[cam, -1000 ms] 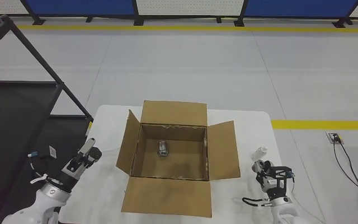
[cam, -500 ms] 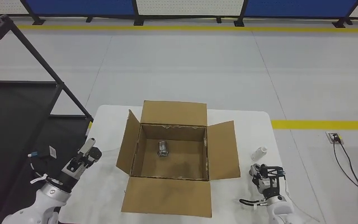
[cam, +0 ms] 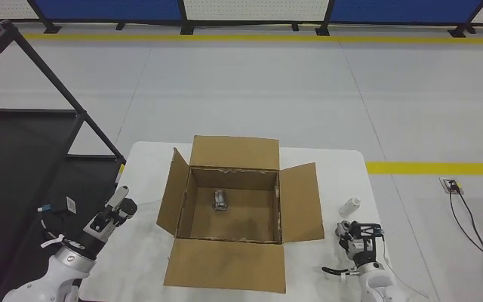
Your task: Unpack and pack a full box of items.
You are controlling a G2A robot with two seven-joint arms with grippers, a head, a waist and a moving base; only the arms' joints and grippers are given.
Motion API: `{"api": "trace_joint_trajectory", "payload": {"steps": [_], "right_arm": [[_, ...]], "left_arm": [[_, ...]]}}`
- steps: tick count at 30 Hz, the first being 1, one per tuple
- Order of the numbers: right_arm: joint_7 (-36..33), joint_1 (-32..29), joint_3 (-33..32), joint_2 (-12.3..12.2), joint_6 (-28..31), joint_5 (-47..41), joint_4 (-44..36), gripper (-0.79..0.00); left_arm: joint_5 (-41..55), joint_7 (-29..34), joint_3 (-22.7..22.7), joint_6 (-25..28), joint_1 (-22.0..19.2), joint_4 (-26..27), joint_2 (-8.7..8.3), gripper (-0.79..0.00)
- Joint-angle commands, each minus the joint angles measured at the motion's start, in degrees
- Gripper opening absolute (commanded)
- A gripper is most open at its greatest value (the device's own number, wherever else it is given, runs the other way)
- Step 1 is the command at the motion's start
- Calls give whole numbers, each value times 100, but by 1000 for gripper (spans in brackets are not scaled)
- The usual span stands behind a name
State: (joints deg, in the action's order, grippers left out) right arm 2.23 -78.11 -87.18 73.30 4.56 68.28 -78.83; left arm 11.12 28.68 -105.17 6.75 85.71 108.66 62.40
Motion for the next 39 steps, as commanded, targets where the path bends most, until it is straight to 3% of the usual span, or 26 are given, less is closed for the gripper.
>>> {"api": "trace_joint_trajectory", "payload": {"steps": [1,7,11,14,20,24,30,34,39], "right_arm": [[-2,-19,-10,-2,-5,-6,-19,-345],[119,-185,-51,-6,-35,-25,-266,-74],[371,-546,-120,-14,-31,-13,-947,-9],[343,-968,-211,-29,-72,73,-1829,0],[-255,-1826,-241,-37,-709,817,-4046,0],[-811,-1990,-15,-19,-1158,1411,-5006,0],[-1942,-1289,755,-13,-451,1739,-5307,0],[-2888,-268,1427,49,-46,1529,-4783,0],[-3671,1072,2330,213,-62,1285,-3855,0]], "left_arm": [[0,0,0,0,0,0,0,0],[0,0,0,0,0,0,0,0],[0,0,0,0,0,0,0,0],[-37,-40,-2,14,21,12,1,0],[19,-63,-88,62,54,-70,-1,0],[140,-94,-144,44,84,-90,2,0],[289,-117,-258,122,210,-100,8,0],[360,-139,-333,183,287,-157,12,0],[440,-137,-424,230,362,-188,15,0]]}}
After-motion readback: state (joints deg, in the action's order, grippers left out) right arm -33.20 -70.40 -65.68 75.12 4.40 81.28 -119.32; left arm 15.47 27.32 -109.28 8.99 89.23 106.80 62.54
